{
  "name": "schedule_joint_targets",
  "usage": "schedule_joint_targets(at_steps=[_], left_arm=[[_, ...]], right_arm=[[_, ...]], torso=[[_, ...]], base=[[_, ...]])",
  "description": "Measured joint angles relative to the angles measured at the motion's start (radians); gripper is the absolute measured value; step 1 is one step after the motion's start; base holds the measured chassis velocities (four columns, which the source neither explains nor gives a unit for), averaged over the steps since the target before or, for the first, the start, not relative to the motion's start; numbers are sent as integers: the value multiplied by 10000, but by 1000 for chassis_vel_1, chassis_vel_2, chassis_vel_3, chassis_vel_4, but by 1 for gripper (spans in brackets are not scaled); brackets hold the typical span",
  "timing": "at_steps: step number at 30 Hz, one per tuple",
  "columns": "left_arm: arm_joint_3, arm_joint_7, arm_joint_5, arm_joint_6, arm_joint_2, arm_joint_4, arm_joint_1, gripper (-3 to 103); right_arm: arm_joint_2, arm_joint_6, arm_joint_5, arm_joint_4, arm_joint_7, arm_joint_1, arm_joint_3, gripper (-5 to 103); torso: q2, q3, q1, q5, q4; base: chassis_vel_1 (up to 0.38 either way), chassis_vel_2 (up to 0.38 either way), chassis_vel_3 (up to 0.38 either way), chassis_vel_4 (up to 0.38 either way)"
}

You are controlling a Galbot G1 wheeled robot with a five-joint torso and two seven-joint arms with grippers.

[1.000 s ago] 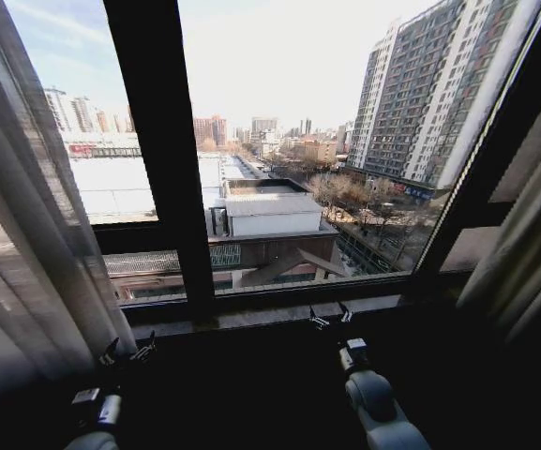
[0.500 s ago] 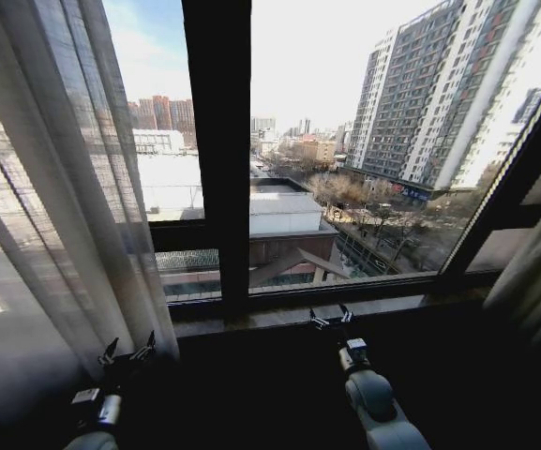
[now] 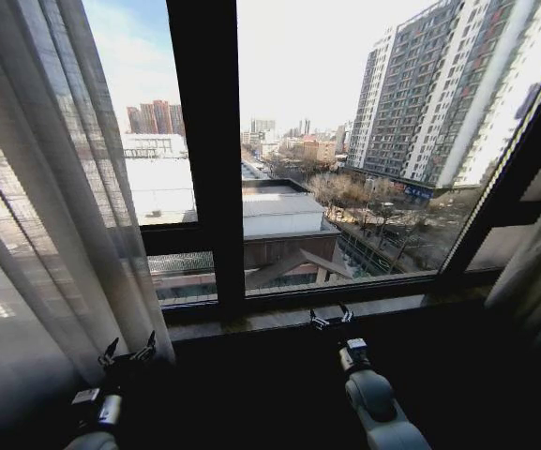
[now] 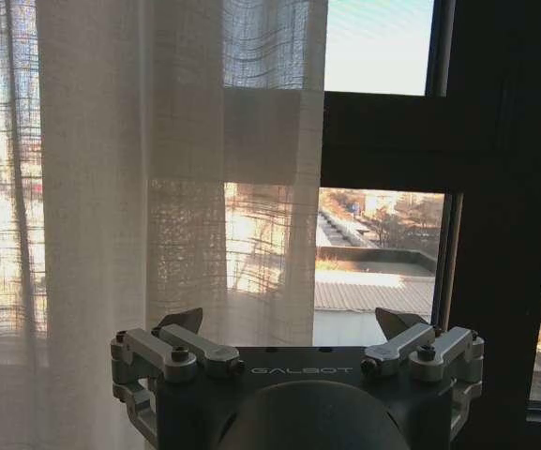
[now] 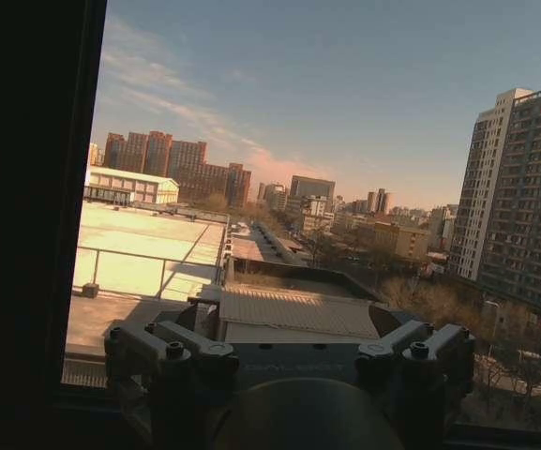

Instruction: Open the curtains by pulling them apart, changing their state from closed to fully open.

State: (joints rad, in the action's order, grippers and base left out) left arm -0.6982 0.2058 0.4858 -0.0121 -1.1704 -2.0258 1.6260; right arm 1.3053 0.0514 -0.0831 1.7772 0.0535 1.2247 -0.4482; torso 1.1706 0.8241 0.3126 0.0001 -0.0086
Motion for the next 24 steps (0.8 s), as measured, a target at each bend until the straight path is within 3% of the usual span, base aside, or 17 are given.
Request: schedule_joint_targets(at_steps=[24], left_arm=[[0,1,0,0,0,0,0,100]], right_arm=[[0,0,0,0,-1,0,0,100]], torso=[[2,-2,-3,1,-1]], base=[[-2,9,2,-10]])
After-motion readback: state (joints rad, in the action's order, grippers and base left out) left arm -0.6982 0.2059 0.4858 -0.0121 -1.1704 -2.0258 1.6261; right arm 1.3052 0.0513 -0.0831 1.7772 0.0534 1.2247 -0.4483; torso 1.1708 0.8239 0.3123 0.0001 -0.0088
